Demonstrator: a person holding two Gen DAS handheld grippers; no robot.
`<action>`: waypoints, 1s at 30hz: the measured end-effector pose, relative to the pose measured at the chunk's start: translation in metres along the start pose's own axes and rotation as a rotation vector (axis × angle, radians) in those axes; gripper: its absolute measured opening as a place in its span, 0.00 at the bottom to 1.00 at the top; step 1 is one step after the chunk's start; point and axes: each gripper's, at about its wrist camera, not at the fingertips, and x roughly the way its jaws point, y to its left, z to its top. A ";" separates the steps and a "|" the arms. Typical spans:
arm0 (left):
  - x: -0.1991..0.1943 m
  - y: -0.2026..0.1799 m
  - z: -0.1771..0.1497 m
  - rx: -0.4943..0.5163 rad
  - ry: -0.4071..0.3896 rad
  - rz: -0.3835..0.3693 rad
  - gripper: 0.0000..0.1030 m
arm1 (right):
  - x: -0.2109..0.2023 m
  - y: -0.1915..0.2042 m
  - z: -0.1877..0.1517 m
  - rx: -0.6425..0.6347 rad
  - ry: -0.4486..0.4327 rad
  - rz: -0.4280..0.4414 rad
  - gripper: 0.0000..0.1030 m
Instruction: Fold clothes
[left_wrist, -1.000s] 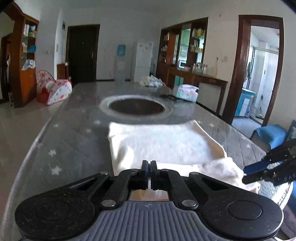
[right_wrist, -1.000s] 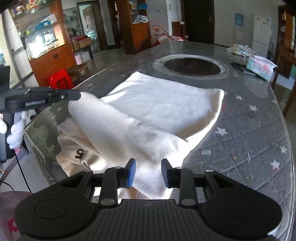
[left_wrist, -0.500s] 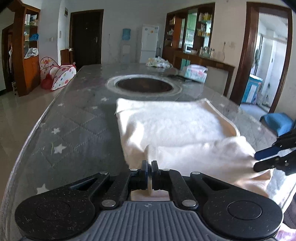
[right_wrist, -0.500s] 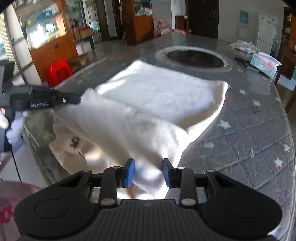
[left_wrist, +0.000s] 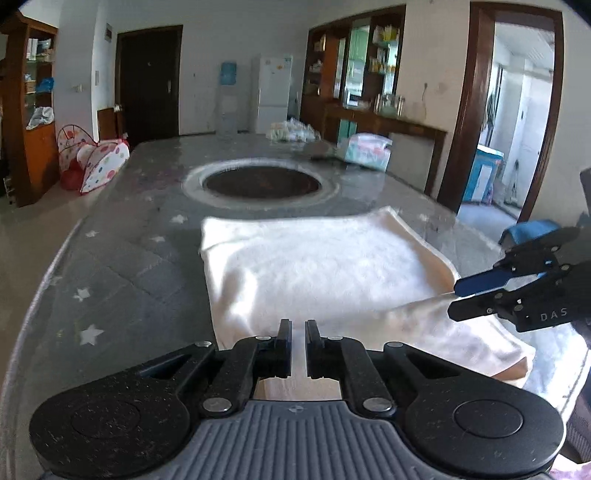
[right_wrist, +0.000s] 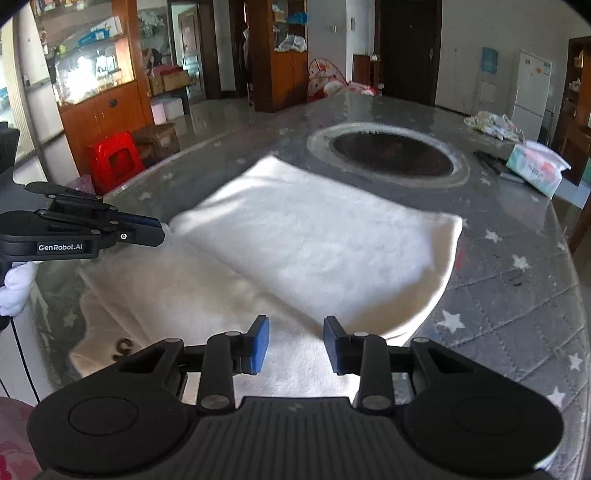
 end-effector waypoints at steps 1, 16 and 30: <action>0.005 0.002 -0.002 -0.004 0.014 0.001 0.08 | 0.004 -0.001 -0.002 0.002 0.013 -0.004 0.31; -0.013 -0.007 -0.025 0.095 0.027 -0.055 0.15 | -0.020 0.037 -0.022 -0.136 0.031 0.047 0.32; -0.065 -0.028 -0.054 0.359 0.027 -0.087 0.25 | -0.030 0.050 -0.029 -0.184 0.010 0.029 0.32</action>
